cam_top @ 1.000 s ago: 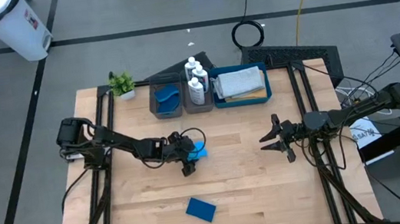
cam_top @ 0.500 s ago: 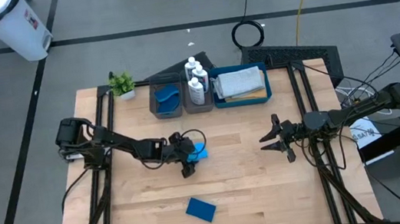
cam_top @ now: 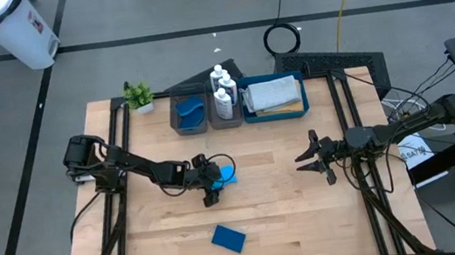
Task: Pick & Place Kitchen Items
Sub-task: Put the light blue sponge into the left black bin
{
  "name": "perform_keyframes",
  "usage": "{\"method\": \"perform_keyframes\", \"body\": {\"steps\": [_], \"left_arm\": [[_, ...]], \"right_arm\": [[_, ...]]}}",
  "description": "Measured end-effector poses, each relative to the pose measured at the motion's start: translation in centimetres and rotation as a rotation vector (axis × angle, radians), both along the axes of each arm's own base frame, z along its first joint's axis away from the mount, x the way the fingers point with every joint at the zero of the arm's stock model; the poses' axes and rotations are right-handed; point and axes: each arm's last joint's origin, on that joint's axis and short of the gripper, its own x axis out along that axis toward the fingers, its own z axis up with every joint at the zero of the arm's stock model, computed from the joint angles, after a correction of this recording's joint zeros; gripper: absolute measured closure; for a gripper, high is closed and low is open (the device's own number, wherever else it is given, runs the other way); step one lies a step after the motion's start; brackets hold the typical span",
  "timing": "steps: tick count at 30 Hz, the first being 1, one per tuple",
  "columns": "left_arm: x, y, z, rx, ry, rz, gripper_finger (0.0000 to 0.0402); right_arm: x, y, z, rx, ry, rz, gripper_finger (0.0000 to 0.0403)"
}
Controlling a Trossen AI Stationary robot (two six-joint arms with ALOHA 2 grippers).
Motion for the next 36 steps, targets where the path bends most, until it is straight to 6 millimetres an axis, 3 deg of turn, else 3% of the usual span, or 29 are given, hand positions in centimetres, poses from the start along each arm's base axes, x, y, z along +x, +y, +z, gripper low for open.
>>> {"method": "perform_keyframes", "body": {"steps": [36], "left_arm": [[0.1,-0.06,0.09,0.011,-0.025,0.054,0.0053]], "right_arm": [[-0.01,0.0,-0.06,-0.001,0.006,0.0,0.0303]]}}
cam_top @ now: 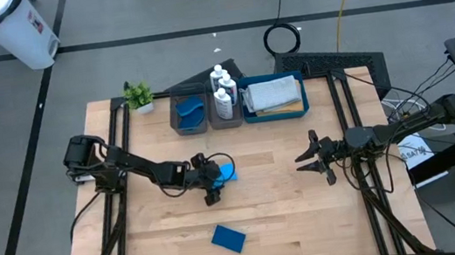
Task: Pick & Place Kitchen Items
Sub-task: Put the light blue sponge into the left black bin
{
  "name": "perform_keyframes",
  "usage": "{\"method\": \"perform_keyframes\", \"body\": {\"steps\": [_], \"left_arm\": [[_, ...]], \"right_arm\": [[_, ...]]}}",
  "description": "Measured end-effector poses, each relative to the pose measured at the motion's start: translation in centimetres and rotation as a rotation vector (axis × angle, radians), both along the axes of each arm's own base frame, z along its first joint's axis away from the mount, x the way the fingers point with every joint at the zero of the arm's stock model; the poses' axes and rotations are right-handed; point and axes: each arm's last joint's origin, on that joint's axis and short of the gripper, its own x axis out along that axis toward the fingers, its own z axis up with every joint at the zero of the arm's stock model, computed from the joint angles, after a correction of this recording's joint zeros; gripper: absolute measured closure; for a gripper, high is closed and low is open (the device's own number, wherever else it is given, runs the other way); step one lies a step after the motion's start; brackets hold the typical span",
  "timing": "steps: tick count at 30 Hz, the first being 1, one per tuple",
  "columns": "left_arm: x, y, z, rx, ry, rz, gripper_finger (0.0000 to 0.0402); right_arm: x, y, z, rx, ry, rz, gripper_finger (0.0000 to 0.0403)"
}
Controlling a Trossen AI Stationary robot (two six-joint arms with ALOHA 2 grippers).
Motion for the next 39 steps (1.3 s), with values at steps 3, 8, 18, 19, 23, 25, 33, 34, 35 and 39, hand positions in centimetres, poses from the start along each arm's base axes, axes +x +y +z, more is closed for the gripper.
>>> {"method": "perform_keyframes", "body": {"steps": [3,8,18,19,23,25,33,34,35,39], "left_arm": [[0.0,0.0,0.0,0.005,0.001,-0.005,0.0053],[0.01,0.0,0.01,-0.012,-0.006,0.022,0.0053],[0.01,0.03,0.02,0.008,-0.003,0.007,0.0053],[0.01,0.03,0.02,0.008,-0.003,0.007,0.0053],[0.01,0.03,0.02,0.007,-0.003,0.007,0.0053],[0.01,0.03,0.02,0.007,-0.003,0.008,0.0053],[0.0,0.03,0.01,0.009,-0.002,0.007,0.0053],[0.0,0.03,0.0,0.009,-0.002,0.007,0.0053],[0.0,0.03,0.0,0.01,-0.002,0.006,0.0053],[0.0,0.03,0.0,0.01,-0.002,0.005,0.0053]], "right_arm": [[0.0,0.0,0.0,0.0,0.0,0.0,0.0303],[0.0,0.0,0.0,0.0,0.0,0.0,0.0303],[0.0,0.0,0.0,0.0,0.0,0.0,0.0303],[0.0,0.0,0.0,0.0,0.0,0.0,0.0303],[0.0,0.0,0.0,0.0,0.0,0.0,0.0303],[0.0,0.0,0.0,0.0,0.0,0.0,0.0303],[0.0,0.0,0.0,0.0,0.0,0.0,0.0303],[0.0,0.0,0.0,0.0,0.0,0.0,0.0303],[0.0,0.0,0.0,0.0,0.0,0.0,0.0303],[0.0,0.0,0.0,0.0,0.0,0.0,0.0303]]}}
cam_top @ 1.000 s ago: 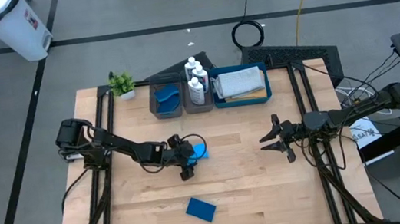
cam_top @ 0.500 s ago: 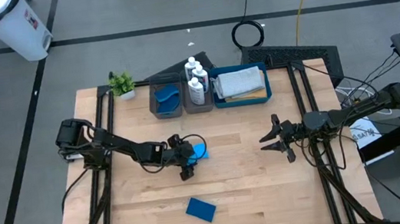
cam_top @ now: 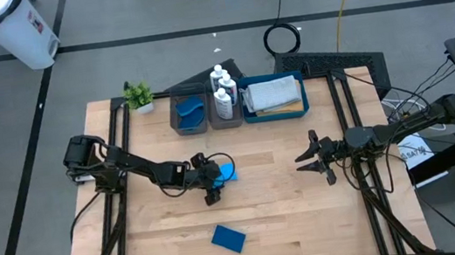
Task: Pick & Place Kitchen Items
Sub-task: Put the light blue sponge into the left black bin
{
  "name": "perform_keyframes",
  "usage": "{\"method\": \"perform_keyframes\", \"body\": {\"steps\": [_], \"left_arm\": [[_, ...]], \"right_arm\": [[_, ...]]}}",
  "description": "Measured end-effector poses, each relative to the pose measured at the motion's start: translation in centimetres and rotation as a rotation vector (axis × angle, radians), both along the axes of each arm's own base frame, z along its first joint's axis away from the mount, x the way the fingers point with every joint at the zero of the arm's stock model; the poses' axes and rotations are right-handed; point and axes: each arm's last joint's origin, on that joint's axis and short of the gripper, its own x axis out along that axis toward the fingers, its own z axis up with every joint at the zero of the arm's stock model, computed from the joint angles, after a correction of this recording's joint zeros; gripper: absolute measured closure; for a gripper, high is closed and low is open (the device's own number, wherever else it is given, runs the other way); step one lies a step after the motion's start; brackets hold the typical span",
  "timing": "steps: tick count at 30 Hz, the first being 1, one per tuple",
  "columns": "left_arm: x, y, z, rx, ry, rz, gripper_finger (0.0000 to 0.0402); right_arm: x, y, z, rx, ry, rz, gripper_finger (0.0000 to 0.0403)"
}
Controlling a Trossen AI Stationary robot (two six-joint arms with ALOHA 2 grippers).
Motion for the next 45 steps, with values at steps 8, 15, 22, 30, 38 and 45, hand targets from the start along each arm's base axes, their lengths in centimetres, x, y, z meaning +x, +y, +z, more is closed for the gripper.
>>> {"method": "perform_keyframes", "body": {"steps": [8,15,22,30,38,45], "left_arm": [[0.0,0.0,0.0,0.0,0.0,0.0,0.0053],[0.0,0.0,0.0,0.0,0.0,0.0,0.0053],[-0.01,0.0,0.0,0.0,0.001,0.0,0.0053],[-0.1,0.03,-0.08,0.002,0.013,0.0,0.0061],[-0.14,0.04,-0.08,-0.001,0.018,0.0,0.0159],[-0.1,0.02,0.01,-0.003,0.011,0.007,0.0213]], "right_arm": [[0.0,0.0,0.0,0.0,0.0,0.0,0.0303],[0.0,0.0,0.0,0.0,0.0,0.0,0.0303],[0.0,0.0,0.0,0.0,0.0,0.0,0.0303],[0.0,0.0,0.0,0.0,0.0,0.0,0.0303],[0.0,0.0,0.0,0.0,0.0,0.0,0.0303],[0.0,0.0,0.0,0.0,0.0,0.0,0.0303]]}}
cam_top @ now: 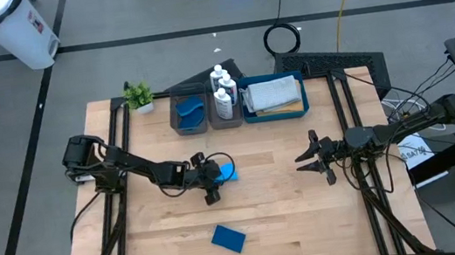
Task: Pick & Place Kitchen Items
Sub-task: Put the light blue sponge into the left black bin
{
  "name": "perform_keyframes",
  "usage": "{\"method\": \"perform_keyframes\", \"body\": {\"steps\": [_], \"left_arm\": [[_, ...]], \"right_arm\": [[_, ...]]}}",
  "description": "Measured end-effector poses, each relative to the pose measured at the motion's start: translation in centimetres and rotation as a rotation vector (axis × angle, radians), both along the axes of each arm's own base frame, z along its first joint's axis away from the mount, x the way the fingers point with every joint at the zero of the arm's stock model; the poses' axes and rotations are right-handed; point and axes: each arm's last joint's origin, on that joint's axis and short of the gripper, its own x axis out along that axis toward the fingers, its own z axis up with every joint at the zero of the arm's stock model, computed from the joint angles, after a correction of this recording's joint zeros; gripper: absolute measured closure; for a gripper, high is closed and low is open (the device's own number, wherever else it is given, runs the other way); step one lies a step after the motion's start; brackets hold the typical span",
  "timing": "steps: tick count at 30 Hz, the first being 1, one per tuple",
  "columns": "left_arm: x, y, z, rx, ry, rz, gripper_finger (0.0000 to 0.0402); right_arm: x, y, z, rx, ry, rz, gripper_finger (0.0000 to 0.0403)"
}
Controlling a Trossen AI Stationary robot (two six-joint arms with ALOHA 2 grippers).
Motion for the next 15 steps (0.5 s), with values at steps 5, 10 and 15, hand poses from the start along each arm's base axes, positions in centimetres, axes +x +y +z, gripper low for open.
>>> {"method": "perform_keyframes", "body": {"steps": [5,10,15], "left_arm": [[-0.01,0.01,-0.01,-0.001,0.0,0.006,0.0217],[0.04,0.01,0.03,-0.004,-0.006,0.008,0.0219],[0.2,-0.03,0.45,-0.001,-0.039,-0.007,0.0234]], "right_arm": [[0.0,0.0,0.0,0.0,0.0,0.0,0.0303],[0.0,0.0,0.0,0.0,0.0,0.0,0.0303],[0.0,0.0,0.0,0.0,0.0,0.0,0.0303]]}}
